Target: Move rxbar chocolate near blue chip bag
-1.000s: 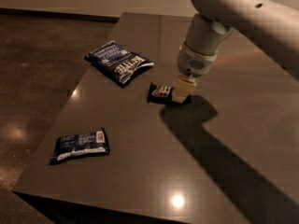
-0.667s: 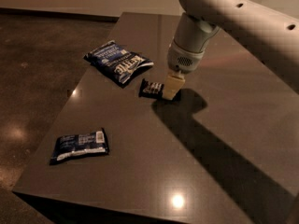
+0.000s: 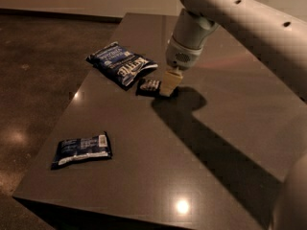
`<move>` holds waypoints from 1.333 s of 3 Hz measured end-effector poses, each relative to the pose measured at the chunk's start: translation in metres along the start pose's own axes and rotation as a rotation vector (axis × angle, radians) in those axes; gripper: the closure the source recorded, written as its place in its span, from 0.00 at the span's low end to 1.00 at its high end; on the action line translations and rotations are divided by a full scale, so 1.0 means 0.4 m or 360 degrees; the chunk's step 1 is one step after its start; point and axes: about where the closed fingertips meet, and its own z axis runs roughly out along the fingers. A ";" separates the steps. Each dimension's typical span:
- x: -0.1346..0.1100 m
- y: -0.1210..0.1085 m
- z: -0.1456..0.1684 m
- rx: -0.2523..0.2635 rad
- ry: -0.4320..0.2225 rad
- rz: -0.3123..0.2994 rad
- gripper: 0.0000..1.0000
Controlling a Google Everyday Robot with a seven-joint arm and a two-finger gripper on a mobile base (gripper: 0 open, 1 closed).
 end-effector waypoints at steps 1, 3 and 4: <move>-0.066 -0.042 -0.004 0.0035 -0.0080 -0.0017 0.41; -0.078 -0.048 0.003 0.0035 -0.0091 -0.0023 0.00; -0.078 -0.048 0.004 0.0035 -0.0091 -0.0024 0.00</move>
Offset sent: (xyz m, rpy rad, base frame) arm 0.0204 0.0217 0.0096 0.0458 -0.0319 0.0055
